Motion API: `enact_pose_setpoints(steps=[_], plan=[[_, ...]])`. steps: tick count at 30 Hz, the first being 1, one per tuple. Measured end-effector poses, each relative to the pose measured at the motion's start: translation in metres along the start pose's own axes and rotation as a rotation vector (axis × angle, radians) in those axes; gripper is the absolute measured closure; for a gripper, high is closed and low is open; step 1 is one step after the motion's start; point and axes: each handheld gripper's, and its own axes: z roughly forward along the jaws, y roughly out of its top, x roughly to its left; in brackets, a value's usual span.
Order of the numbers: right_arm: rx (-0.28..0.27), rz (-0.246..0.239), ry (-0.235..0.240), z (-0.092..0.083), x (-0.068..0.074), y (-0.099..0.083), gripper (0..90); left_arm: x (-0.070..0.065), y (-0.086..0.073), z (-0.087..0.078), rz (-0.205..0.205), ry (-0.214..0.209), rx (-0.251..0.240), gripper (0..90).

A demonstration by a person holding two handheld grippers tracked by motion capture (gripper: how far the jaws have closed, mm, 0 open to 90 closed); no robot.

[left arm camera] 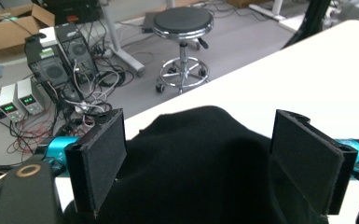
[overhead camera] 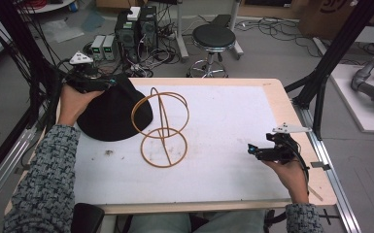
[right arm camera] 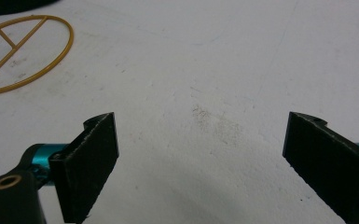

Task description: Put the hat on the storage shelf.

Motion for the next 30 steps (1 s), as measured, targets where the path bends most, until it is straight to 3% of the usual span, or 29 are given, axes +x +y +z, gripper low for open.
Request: enact_pose_setpoints(steps=[3, 11, 14, 21, 28, 30], plan=[[0.001, -0.005, -0.001, 0.0, 0.0, -0.001, 10.1, 0.001, -0.001, 0.003, -0.018, 0.001, -0.017, 18.6], [0.005, -0.005, 0.002, 0.0, 0.0, -0.002, 10.1, -0.002, -0.009, 0.017, -0.059, -0.043, -0.045, 18.6], [0.005, -0.007, 0.004, 0.0, 0.001, -0.002, 10.1, -0.003, -0.016, 0.02, -0.086, -0.043, -0.076, 19.4], [0.01, -0.006, 0.005, 0.001, 0.001, -0.003, 10.1, 0.001, -0.026, 0.022, -0.107, -0.062, -0.112, 23.3], [0.014, -0.002, 0.008, 0.002, 0.001, -0.003, 10.1, 0.003, -0.035, 0.023, -0.112, -0.079, -0.124, 35.0], [0.015, -0.006, 0.008, 0.003, 0.001, -0.003, 10.1, 0.004, -0.035, 0.023, -0.114, -0.088, -0.121, 43.8]])
